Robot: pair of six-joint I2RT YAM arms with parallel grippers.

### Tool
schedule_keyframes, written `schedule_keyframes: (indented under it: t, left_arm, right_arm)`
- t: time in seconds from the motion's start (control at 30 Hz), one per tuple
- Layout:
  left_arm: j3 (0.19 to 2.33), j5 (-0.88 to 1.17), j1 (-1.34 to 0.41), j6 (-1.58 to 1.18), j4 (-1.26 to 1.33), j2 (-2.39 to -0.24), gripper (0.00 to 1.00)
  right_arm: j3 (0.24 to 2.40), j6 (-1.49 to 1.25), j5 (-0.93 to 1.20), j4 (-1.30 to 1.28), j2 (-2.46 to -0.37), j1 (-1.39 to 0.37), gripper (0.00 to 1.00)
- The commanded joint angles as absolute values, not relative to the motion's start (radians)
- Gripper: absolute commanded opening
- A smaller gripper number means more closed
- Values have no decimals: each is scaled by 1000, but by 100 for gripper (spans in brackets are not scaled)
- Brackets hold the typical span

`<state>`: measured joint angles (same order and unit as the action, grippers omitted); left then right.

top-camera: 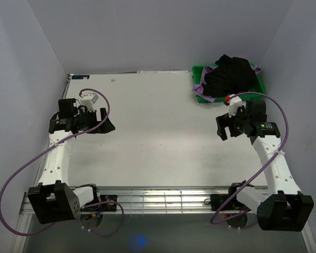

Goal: Fold and stack the trousers
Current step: Grab the trousers from the pile

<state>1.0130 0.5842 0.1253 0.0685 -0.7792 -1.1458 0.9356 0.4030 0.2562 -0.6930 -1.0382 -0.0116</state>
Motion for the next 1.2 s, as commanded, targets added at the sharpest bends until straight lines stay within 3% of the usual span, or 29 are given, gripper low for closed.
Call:
schedule_keyframes:
  t: [0.0, 0.73, 1.07, 1.17]
  left_arm:
    - [1074, 606, 126, 83, -773, -1153, 98]
    - [1151, 733, 126, 54, -767, -1284, 98]
    - [1138, 696, 126, 58, -761, -1301, 98]
    - [1140, 712, 126, 52, -759, -1305, 98]
  right_arm:
    - [1046, 390, 227, -580, -1095, -14, 90]
    - [1946, 333, 106, -304, -2025, 35, 90]
    - [2005, 348, 119, -287, -2238, 57, 90]
    - [1988, 351, 152, -304, -2229, 61, 99]
